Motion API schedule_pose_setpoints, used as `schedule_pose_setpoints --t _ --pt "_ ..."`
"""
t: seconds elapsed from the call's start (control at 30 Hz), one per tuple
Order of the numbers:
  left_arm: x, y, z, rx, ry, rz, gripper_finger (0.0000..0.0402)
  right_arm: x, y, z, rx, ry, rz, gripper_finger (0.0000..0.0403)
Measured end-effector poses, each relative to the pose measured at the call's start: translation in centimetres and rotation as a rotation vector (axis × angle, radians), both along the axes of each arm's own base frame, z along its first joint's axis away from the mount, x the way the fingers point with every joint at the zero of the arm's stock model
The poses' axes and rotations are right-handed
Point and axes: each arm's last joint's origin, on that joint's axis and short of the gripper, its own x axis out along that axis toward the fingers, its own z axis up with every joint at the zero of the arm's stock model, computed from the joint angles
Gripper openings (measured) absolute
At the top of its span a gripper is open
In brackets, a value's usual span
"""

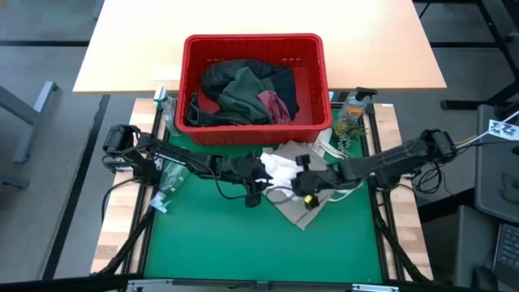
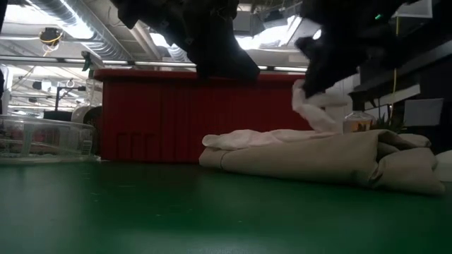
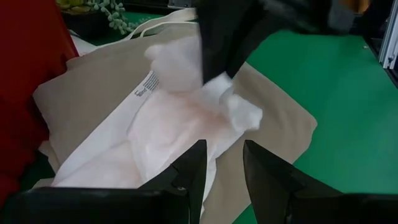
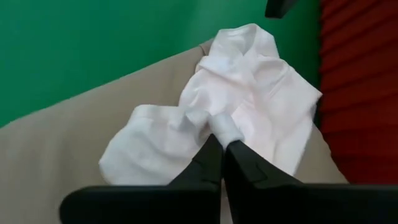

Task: Fold laundry
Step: Fold the white underwear

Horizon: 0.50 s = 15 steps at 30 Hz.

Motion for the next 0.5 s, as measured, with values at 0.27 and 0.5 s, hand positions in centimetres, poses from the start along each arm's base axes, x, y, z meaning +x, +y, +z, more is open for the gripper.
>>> schedule_pose_setpoints --t 0.27,0.5 --pt "0.0 0.0 0.0 0.0 -0.003 0.0 0.0101 2.2 -1.6 -2.0 -0.01 0.009 0.084 0.0007" --pt "0.0 0.0 0.0 0.0 -0.003 0.0 0.0101 2.9 -1.5 -2.7 -0.069 0.009 0.147 0.0004"
